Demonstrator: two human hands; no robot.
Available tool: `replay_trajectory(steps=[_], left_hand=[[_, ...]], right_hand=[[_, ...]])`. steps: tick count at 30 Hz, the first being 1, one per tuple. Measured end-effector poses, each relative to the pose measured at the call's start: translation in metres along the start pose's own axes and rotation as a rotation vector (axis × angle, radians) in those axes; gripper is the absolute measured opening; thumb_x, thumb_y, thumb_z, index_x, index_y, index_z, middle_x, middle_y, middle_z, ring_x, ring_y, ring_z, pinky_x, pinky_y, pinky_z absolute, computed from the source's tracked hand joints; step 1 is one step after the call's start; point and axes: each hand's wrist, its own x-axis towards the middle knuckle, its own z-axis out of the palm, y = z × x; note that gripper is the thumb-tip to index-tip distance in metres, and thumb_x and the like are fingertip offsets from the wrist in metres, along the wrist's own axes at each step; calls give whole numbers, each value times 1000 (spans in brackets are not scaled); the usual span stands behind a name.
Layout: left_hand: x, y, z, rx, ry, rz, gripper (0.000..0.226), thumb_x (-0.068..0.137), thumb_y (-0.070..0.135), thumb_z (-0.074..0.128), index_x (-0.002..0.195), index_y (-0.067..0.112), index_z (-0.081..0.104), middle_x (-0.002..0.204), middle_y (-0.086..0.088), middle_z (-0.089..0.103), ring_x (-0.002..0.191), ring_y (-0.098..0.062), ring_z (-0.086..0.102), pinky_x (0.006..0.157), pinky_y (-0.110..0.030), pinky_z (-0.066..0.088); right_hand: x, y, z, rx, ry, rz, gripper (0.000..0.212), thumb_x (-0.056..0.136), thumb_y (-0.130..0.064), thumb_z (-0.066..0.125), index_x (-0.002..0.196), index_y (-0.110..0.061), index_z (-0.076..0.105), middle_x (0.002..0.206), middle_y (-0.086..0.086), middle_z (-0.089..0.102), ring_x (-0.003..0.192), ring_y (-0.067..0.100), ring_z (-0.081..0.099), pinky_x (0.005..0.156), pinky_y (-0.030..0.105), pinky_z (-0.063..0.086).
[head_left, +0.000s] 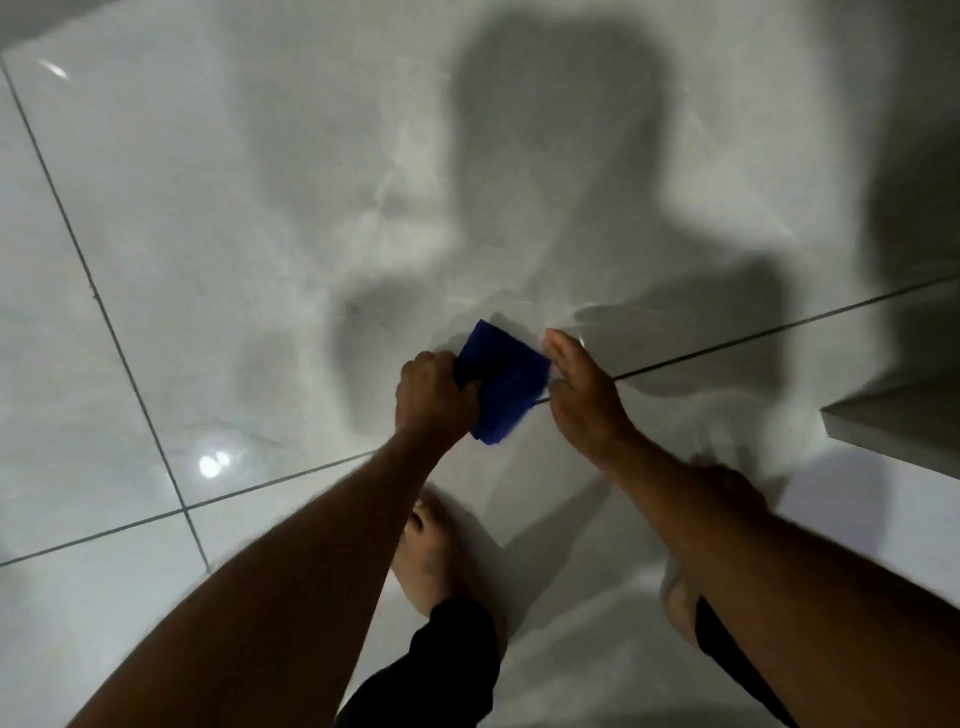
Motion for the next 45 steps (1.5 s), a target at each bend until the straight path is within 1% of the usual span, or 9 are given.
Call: replay_trajectory(steps=[2,6,10,16,21,26,31,37,45], left_hand=[[-9,13,-9,-73,-39,-12,15,81,22,64,92,13,61,95,-6,56,77,-17,50,56,-18,33],[-60,45,-64,-211,-121,66,22,80,23,69,89,27,49,76,12,53,65,-6,49,54,-12,28],[-132,90,-163,-318,-126,92,18,82,22,69,90,27,53,75,15,56,67,-3,53,57,-18,36],[-264,180,-356,-426,-193,228,19,84,16,70,101,16,64,88,-2,67,82,-24,62,74,-40,50],[-367,247,-496,-587,-219,376,28,82,21,69,110,21,68,98,-6,74,89,-27,69,79,-39,55],[-427,295,-588,-848,-133,382,38,78,19,76,114,28,66,110,-5,73,99,-24,70,78,-36,60],[-456,341,-614,-977,25,353,42,77,10,81,111,27,62,91,-1,75,80,-17,72,64,-30,58],[-468,408,-599,-989,-8,364,36,76,20,83,108,29,70,99,9,75,88,-13,73,68,-29,60],[-464,528,-540,-837,-191,366,24,92,15,65,115,21,62,108,-5,71,89,-18,73,69,-35,62]], right_hand=[[-26,0,-4,48,49,97,68,89,5,37,151,-22,29,156,4,37,141,16,36,107,20,30],[-96,-32,-16,21,46,204,67,95,-5,50,152,-26,23,160,5,29,144,24,33,106,28,33],[-166,-127,-52,91,49,115,79,91,-15,65,153,-21,18,161,4,25,145,22,27,106,27,29],[-295,-313,-140,148,-128,-109,102,75,0,76,153,-32,17,165,0,8,150,16,9,116,34,23],[-410,-449,-218,118,-279,-287,71,73,-8,82,133,-31,52,138,-10,52,120,-8,49,91,11,41],[-494,-528,-262,189,-298,-350,50,75,-8,81,119,-14,57,115,6,68,107,18,65,86,30,58],[-542,-552,-282,373,-257,-368,53,77,-16,79,123,-7,55,117,17,69,105,32,68,88,46,58],[-578,-538,-319,608,-116,-324,46,79,-29,78,121,-29,59,113,6,73,100,29,71,75,42,61],[-607,-491,-431,400,500,-291,51,80,-12,78,127,-16,57,104,-2,70,88,15,71,65,26,61]])
